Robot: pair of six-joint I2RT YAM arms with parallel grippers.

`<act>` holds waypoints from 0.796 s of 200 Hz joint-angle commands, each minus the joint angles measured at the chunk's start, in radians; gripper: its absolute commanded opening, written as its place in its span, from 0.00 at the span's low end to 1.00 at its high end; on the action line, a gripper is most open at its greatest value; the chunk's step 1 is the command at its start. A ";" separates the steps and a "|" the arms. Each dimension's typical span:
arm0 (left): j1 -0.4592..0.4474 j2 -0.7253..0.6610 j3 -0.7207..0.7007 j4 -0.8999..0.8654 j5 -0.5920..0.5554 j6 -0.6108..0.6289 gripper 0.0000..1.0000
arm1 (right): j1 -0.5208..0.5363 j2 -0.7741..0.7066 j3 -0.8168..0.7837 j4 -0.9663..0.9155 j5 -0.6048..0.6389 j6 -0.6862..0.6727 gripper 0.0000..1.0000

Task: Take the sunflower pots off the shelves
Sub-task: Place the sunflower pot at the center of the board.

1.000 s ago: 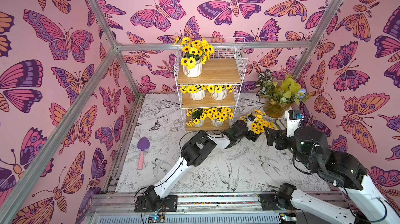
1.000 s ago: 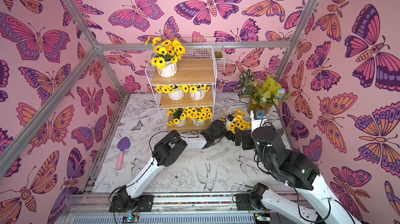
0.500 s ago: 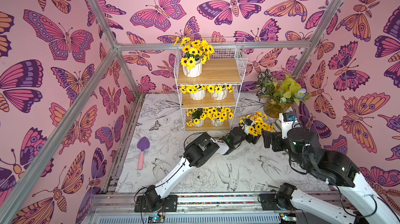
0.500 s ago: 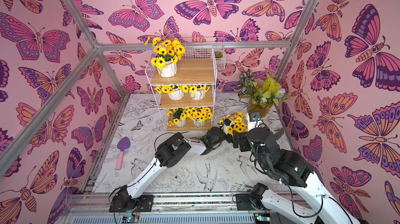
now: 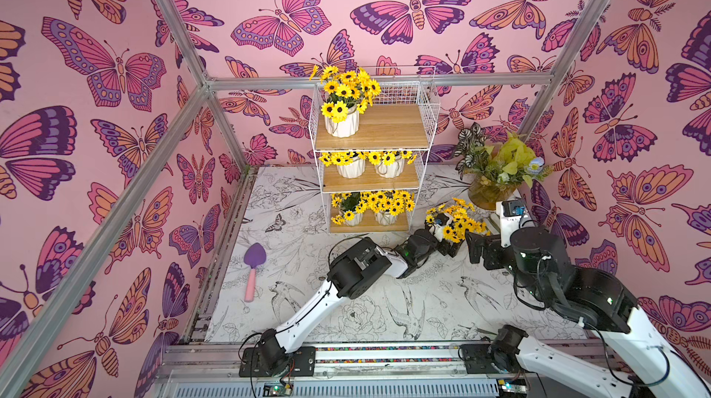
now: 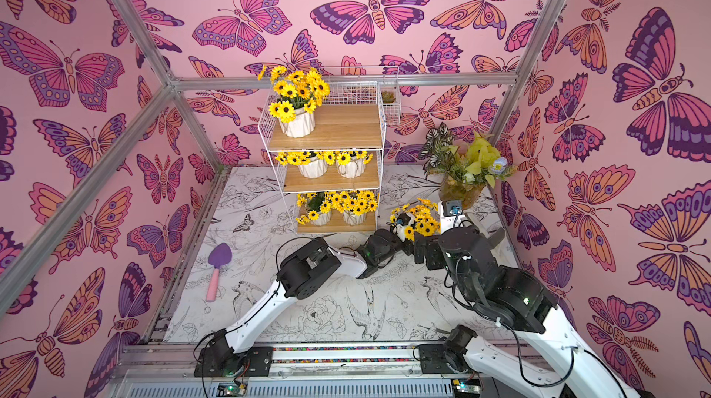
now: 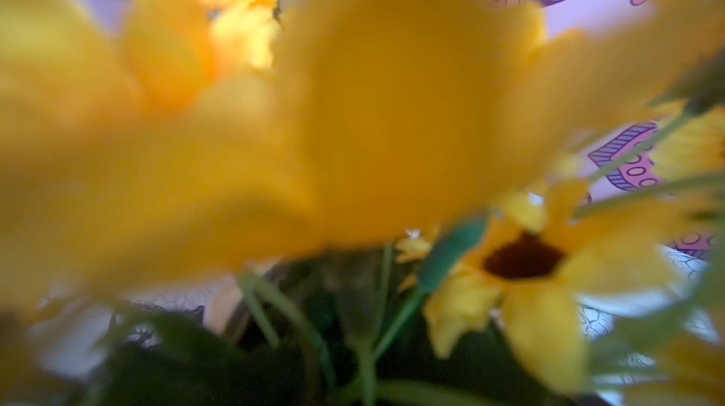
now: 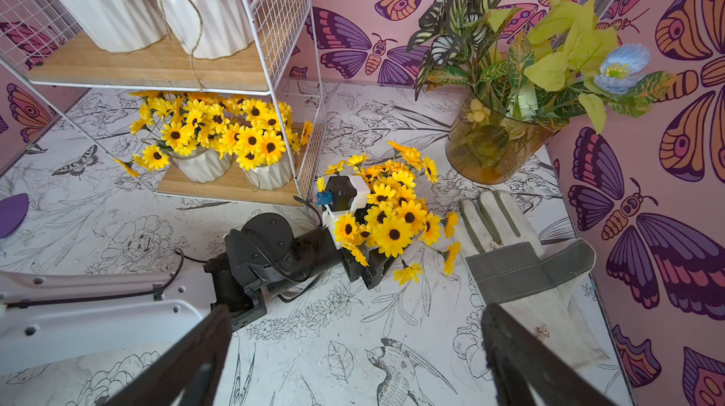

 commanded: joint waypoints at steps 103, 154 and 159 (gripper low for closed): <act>-0.009 -0.055 -0.160 0.205 -0.029 0.039 0.99 | -0.007 -0.032 -0.032 0.000 0.032 0.003 0.99; -0.008 -0.149 -0.313 0.246 -0.021 0.058 0.99 | -0.007 -0.009 -0.033 0.018 0.041 -0.015 0.99; -0.009 -0.163 -0.338 0.256 -0.021 0.060 0.99 | -0.007 -0.006 -0.033 0.024 0.040 -0.018 0.99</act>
